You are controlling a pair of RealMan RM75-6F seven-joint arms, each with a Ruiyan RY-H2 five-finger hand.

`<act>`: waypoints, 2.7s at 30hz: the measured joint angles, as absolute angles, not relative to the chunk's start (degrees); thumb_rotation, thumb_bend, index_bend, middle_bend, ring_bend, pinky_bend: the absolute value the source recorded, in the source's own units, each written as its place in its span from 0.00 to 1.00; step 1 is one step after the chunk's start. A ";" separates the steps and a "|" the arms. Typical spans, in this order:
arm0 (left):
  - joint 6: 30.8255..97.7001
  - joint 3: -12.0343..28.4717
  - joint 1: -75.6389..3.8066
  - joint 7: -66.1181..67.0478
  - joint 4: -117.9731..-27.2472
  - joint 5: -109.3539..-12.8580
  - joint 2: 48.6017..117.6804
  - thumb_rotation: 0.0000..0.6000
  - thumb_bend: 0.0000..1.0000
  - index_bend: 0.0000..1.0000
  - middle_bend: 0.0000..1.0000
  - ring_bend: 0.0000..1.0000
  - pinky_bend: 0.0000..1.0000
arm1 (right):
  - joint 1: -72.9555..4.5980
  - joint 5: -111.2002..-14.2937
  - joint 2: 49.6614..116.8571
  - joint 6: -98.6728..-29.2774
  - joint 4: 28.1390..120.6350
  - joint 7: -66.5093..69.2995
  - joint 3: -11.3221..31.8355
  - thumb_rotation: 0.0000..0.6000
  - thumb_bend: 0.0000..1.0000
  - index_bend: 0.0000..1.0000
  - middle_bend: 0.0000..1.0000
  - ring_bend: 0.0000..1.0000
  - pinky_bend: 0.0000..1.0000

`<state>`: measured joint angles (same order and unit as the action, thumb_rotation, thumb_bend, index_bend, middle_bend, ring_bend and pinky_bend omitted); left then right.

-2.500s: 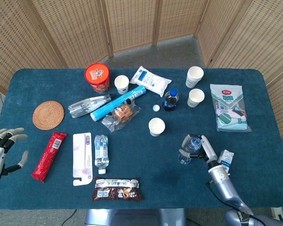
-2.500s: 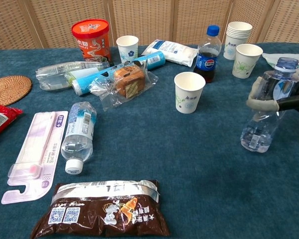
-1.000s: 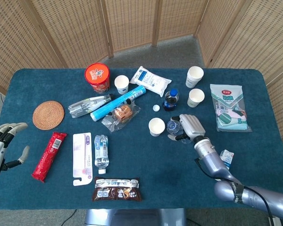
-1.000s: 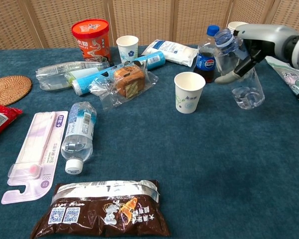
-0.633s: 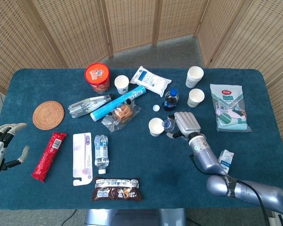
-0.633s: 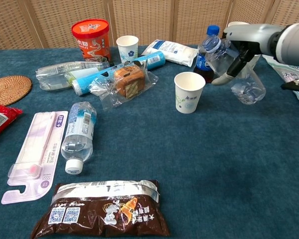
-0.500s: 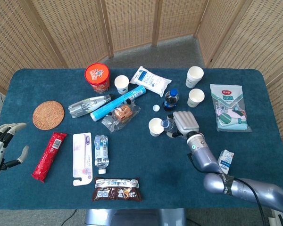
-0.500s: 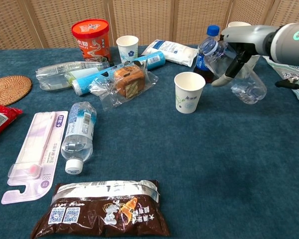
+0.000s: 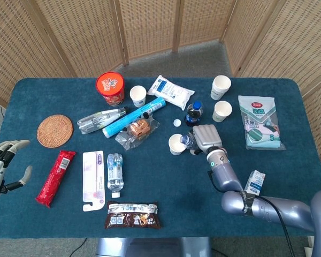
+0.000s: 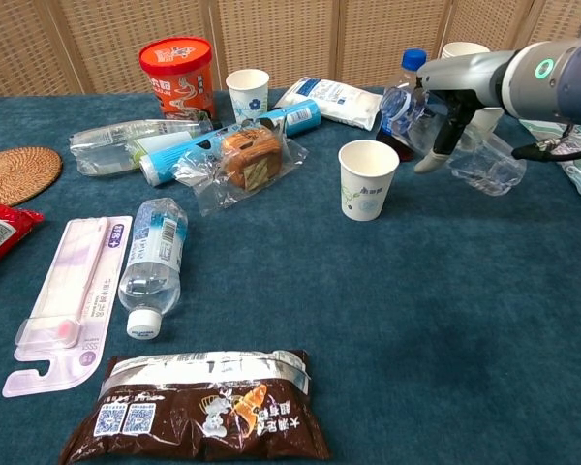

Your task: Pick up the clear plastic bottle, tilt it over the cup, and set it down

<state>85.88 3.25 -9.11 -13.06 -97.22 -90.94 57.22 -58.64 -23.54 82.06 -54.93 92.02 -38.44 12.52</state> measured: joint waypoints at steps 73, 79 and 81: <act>84.95 1.97 -9.64 -17.60 -92.33 -91.24 59.59 0.53 0.49 0.15 0.26 0.22 0.18 | -69.99 -11.57 94.17 -73.58 84.91 -76.47 10.36 1.00 0.27 0.64 0.66 0.62 0.64; 84.93 1.99 -9.70 -17.56 -92.34 -91.18 59.61 0.53 0.49 0.15 0.26 0.22 0.18 | -69.84 -12.55 94.89 -74.59 84.48 -78.03 10.33 1.00 0.27 0.64 0.66 0.62 0.64; 84.92 1.98 -9.71 -17.59 -92.33 -91.18 59.66 0.53 0.49 0.15 0.26 0.22 0.18 | -69.80 -13.10 95.16 -74.90 84.35 -78.44 10.28 1.00 0.27 0.65 0.66 0.62 0.64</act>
